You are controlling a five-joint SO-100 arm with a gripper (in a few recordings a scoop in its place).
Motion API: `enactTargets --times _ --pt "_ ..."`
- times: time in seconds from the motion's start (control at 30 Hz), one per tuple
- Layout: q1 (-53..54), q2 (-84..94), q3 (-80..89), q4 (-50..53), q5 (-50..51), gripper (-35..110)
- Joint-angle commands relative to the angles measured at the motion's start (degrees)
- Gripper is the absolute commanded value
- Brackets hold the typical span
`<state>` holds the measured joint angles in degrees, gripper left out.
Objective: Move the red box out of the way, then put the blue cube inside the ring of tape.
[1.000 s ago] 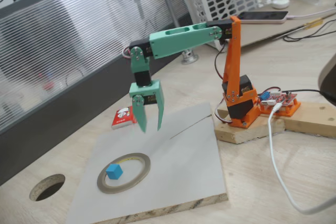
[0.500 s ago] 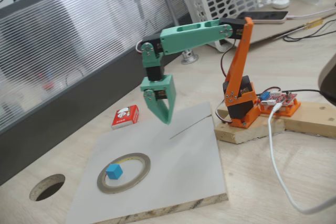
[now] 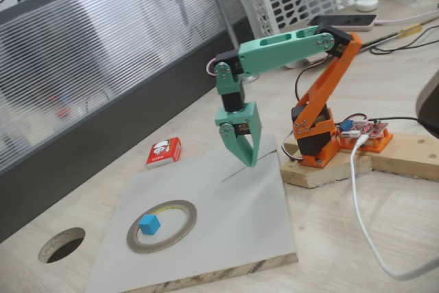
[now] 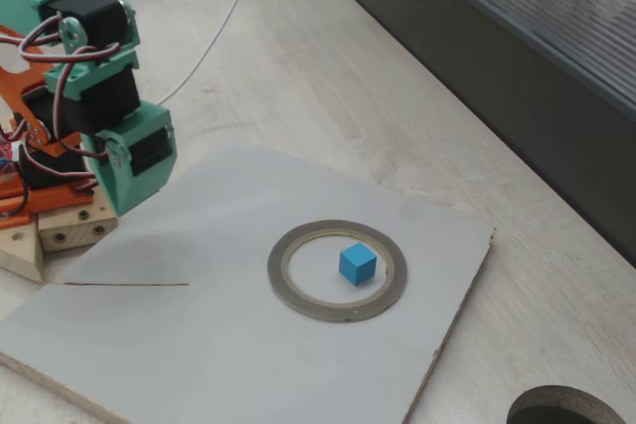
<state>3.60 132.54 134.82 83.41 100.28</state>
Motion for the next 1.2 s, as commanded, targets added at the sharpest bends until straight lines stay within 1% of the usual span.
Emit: enactTargets --times 0.0,0.43,0.53,1.17 --pt "4.0 3.4 3.4 1.0 0.4 0" --pt "4.5 4.6 9.1 1.0 0.8 0" --pt "4.5 6.9 9.3 1.0 0.8 0" --pt "4.5 6.9 11.1 0.3 0.5 0"
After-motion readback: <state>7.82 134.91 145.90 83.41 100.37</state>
